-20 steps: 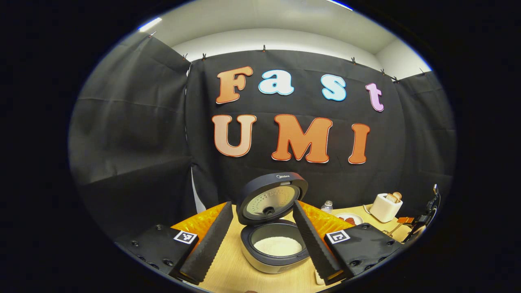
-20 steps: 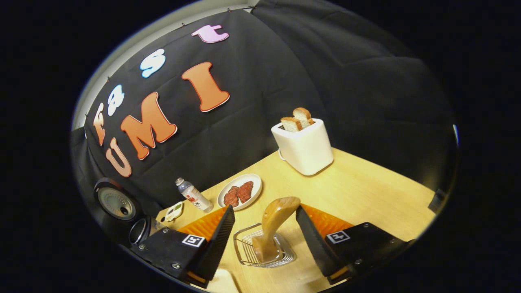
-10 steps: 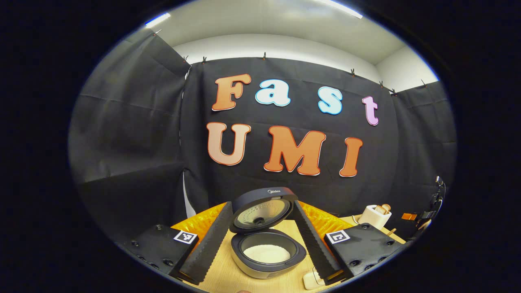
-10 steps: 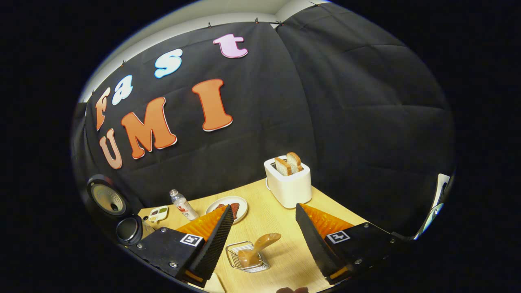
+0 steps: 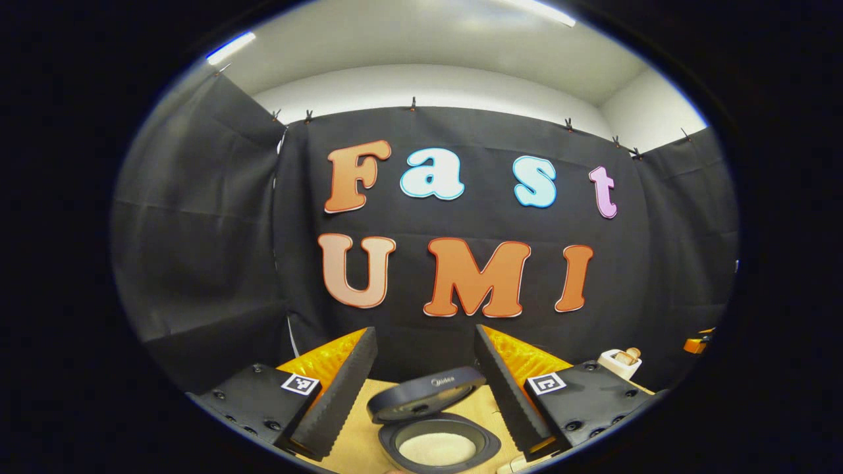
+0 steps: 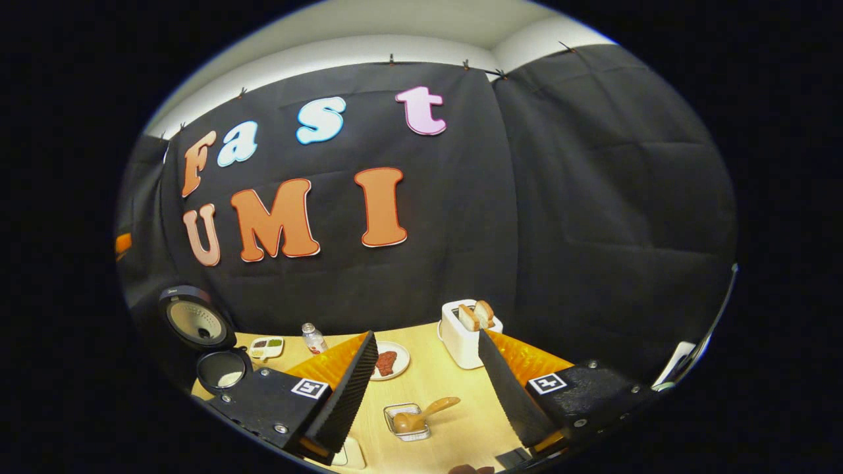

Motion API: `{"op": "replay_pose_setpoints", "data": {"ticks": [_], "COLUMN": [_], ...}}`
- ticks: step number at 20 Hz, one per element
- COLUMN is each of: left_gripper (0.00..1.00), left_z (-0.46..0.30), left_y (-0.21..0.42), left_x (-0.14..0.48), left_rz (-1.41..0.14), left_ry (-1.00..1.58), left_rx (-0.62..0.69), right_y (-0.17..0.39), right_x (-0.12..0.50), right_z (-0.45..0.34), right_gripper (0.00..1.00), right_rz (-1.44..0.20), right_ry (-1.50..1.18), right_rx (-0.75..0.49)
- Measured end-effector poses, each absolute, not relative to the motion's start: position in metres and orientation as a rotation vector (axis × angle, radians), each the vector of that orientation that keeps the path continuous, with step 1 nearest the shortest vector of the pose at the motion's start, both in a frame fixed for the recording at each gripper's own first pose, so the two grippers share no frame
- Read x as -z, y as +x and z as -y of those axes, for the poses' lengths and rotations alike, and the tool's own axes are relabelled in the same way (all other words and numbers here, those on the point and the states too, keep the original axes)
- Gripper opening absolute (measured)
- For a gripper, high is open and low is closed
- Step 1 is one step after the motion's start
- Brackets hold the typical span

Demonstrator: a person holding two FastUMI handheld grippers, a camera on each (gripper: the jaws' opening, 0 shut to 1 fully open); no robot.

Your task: Close the left gripper, press the button to open the rice cooker; take a wooden spoon from the chopstick holder with the right hand, scoop a spoonful of rice and pour it into the rice cooker, then put the wooden spoon back into the chopstick holder.

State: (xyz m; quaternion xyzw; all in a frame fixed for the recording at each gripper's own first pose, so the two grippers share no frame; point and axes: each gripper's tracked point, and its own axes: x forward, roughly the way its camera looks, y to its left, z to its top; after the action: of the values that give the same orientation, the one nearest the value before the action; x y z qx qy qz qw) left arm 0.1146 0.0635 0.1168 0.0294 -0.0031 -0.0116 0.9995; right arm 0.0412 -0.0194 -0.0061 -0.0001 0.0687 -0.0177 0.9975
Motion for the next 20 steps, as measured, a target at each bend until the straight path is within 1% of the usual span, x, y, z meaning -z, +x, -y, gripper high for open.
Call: {"op": "replay_pose_setpoints", "data": {"ticks": [2, 4, 6, 8, 9, 10, 11, 13, 14, 17, 18, 19, 20], "left_gripper": [0.99, 1.0, 0.97, 0.97, 0.99, 0.99, 0.98, 0.98, 0.99, 0.97, 0.98, 0.99, 1.0], "left_z": [-0.064, -0.063, -0.058, -0.061, -0.063, -0.068, -0.075, -0.075, -0.074, -0.069, -0.07, -0.074, -0.074], "left_y": [0.146, 0.179, 0.208, 0.229, 0.24, 0.249, 0.259, 0.268, 0.271, 0.271, 0.271, 0.271, 0.271], "left_x": [-0.124, -0.116, -0.097, -0.081, -0.068, -0.053, -0.043, -0.022, -0.013, 0.013, 0.022, 0.028, 0.033], "left_rz": [-0.004, -0.03, -0.084, -0.131, -0.161, -0.19, -0.207, -0.238, -0.254, -0.301, -0.314, -0.323, -0.328], "left_ry": [0.095, 0.13, 0.129, 0.081, 0.071, 0.09, 0.113, 0.121, 0.108, 0.088, 0.109, 0.137, 0.151], "left_rx": [0.006, -0.008, 0.002, 0.013, 0.007, -0.006, -0.022, -0.03, -0.023, -0.002, -0.006, -0.019, -0.019], "right_y": [0.034, 0.028, 0.023, 0.01, 0.009, 0.006, 0.005, 0.004, 0.004, 0.001, 0.001, 0.0, 0.002], "right_x": [-0.013, -0.024, -0.029, -0.034, -0.038, -0.041, -0.044, -0.05, -0.051, -0.055, -0.056, -0.056, -0.055], "right_z": [0.011, 0.003, 0.002, 0.0, -0.002, -0.004, -0.007, -0.006, -0.005, -0.01, -0.011, -0.012, -0.012], "right_gripper": [0.95, 0.95, 0.95, 0.95, 0.95, 1.0, 1.0, 1.0, 0.95, 0.95, 1.0, 1.0, 0.95], "right_rz": [-0.124, -0.122, -0.12, -0.114, -0.113, -0.109, -0.106, -0.098, -0.095, -0.088, -0.085, -0.087, -0.088], "right_ry": [-0.01, 0.021, 0.03, 0.027, 0.031, 0.036, 0.041, 0.043, 0.044, 0.065, 0.076, 0.084, 0.09], "right_rx": [0.02, 0.002, -0.003, -0.005, -0.006, -0.012, -0.017, -0.018, -0.017, -0.03, -0.037, -0.041, -0.043]}}
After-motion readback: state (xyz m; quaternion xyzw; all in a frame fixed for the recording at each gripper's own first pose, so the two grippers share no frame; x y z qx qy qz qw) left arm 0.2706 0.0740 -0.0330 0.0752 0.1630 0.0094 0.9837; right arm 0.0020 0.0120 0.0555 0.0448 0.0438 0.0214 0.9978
